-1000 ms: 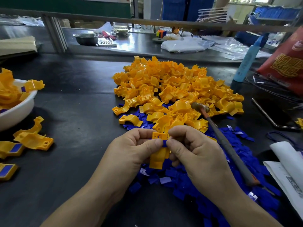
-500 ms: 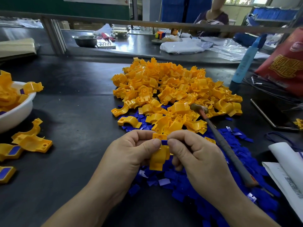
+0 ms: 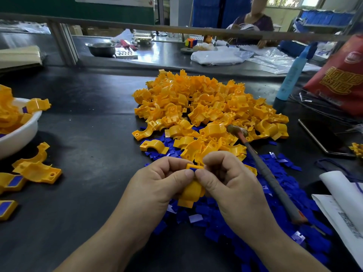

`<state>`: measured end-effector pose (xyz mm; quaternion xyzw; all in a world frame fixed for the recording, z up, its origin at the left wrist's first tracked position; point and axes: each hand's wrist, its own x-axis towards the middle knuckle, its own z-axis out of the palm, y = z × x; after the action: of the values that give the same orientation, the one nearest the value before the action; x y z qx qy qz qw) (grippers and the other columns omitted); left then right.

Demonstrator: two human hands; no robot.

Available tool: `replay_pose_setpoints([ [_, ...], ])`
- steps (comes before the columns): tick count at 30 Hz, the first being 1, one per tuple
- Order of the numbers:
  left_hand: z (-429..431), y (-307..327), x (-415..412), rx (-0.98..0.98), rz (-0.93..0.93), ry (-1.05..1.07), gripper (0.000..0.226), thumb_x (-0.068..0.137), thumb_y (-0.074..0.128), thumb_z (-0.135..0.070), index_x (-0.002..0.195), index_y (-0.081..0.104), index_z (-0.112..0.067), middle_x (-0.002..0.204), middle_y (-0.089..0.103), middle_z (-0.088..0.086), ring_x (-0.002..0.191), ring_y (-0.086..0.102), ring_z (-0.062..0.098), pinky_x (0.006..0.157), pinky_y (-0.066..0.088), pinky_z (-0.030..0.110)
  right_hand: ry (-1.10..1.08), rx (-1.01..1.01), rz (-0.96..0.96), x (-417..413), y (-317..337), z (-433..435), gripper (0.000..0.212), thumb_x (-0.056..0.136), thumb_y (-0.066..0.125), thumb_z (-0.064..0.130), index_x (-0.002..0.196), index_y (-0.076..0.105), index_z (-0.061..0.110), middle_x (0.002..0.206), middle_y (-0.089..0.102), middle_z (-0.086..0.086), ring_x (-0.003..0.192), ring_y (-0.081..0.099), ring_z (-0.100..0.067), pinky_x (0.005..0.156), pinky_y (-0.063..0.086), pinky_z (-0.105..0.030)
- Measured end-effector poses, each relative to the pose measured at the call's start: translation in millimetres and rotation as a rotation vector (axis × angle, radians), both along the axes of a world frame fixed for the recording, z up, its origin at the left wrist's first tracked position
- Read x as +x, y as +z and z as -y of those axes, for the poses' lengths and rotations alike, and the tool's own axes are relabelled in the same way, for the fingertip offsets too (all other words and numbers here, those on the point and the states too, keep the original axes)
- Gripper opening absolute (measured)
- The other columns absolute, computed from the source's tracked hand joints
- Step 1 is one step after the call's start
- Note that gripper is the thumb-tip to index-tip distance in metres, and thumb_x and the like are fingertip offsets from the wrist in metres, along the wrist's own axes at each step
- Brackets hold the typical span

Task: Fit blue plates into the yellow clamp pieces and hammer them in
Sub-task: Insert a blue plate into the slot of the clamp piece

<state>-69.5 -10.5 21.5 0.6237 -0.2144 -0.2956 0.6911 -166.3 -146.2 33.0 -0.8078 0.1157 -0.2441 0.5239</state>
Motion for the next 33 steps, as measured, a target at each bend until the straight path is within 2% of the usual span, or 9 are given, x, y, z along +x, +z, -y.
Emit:
replay_pose_setpoints([
  [6,-1.1,0.2,0.4,0.017,0.001,0.016,0.039,0.061,0.074,-0.052,0.092,0.075,-0.029,0.094,0.076,0.004,0.084,0.075,0.024,0.065,0.057,0.03,0.09,0.054,0.005,0.1,0.6,-2.2,0.023,0.077,0.052,0.053,0.098,0.059,0.051,0.099,0.063,0.019,0.089,0.064,-0.005,0.064,0.056,-0.018],
  [16,-2.4,7.2,-3.0,0.054,0.056,0.018,0.028,0.065,0.07,-0.048,0.087,0.075,-0.031,0.09,0.076,0.002,0.082,0.074,0.019,0.068,0.056,0.029,0.119,0.021,0.047,-1.7,3.1,-3.6,0.018,0.081,0.054,0.046,0.092,0.065,0.038,0.093,0.064,0.013,0.086,0.063,-0.007,0.062,0.055,-0.017],
  [19,-8.6,15.1,6.9,0.105,0.117,0.064,0.018,0.074,0.069,-0.041,0.087,0.074,-0.031,0.085,0.077,0.002,0.073,0.074,0.016,0.059,0.056,0.024,-0.028,-0.344,0.028,-3.4,8.7,7.7,0.022,0.082,0.051,0.049,0.102,0.057,0.044,0.091,0.06,0.018,0.089,0.059,-0.002,0.069,0.052,-0.013],
  [21,-15.6,15.1,23.3,0.189,0.167,0.239,0.006,0.084,0.07,-0.031,0.086,0.073,-0.027,0.076,0.075,-0.006,0.062,0.071,0.006,0.05,0.051,0.017,-0.246,-0.672,0.007,-7.2,11.7,29.6,0.034,0.084,0.055,0.043,0.115,0.058,0.03,0.103,0.057,0.015,0.095,0.056,-0.004,0.075,0.052,-0.019],
  [24,-28.1,12.2,47.1,0.404,0.241,0.396,0.008,0.092,0.066,-0.022,0.085,0.07,-0.022,0.064,0.071,-0.007,0.05,0.064,0.003,0.039,0.048,0.018,-0.522,-0.86,-0.388,-16.2,13.1,71.9,0.046,0.083,0.06,0.041,0.125,0.057,0.022,0.117,0.056,-0.006,0.107,0.05,-0.026,0.082,0.046,-0.041],
  [27,-34.6,2.4,61.7,0.629,0.356,0.413,0.013,0.092,0.065,-0.025,0.08,0.07,-0.025,0.07,0.07,0.002,0.063,0.065,0.02,0.058,0.058,0.039,-0.502,-0.809,-0.861,-21.4,8.9,99.0,0.054,0.087,0.054,0.047,0.136,0.043,0.028,0.125,0.052,-0.007,0.112,0.048,-0.029,0.082,0.045,-0.041],
  [31,-38.3,-2.4,68.4,0.828,0.538,0.406,0.017,0.094,0.06,-0.038,0.078,0.066,-0.034,0.081,0.068,-0.009,0.071,0.057,0.007,0.06,0.045,0.028,-0.404,-0.683,-0.93,-20.1,2.7,109.6,0.04,0.087,0.055,0.041,0.125,0.047,0.03,0.099,0.054,0.001,0.086,0.055,-0.02,0.069,0.049,-0.037],
  [32,-39.6,-0.7,69.0,0.883,0.547,0.388,0.013,0.092,0.061,-0.046,0.089,0.067,-0.035,0.094,0.069,-0.007,0.079,0.059,0.008,0.065,0.046,0.028,-0.386,-0.674,-0.93,-19.9,1.8,109.7,0.035,0.087,0.056,0.039,0.119,0.047,0.03,0.091,0.052,0.004,0.078,0.053,-0.017,0.067,0.048,-0.037],
  [33,-41.1,0.0,70.2,0.957,0.555,0.362,0.029,0.088,0.062,-0.054,0.107,0.067,-0.033,0.106,0.067,-0.005,0.089,0.06,0.012,0.073,0.049,0.031,-0.384,-0.674,-0.926,-20.4,1.0,109.1,0.031,0.087,0.055,0.036,0.117,0.047,0.03,0.086,0.05,0.006,0.074,0.052,-0.015,0.065,0.048,-0.036],
])
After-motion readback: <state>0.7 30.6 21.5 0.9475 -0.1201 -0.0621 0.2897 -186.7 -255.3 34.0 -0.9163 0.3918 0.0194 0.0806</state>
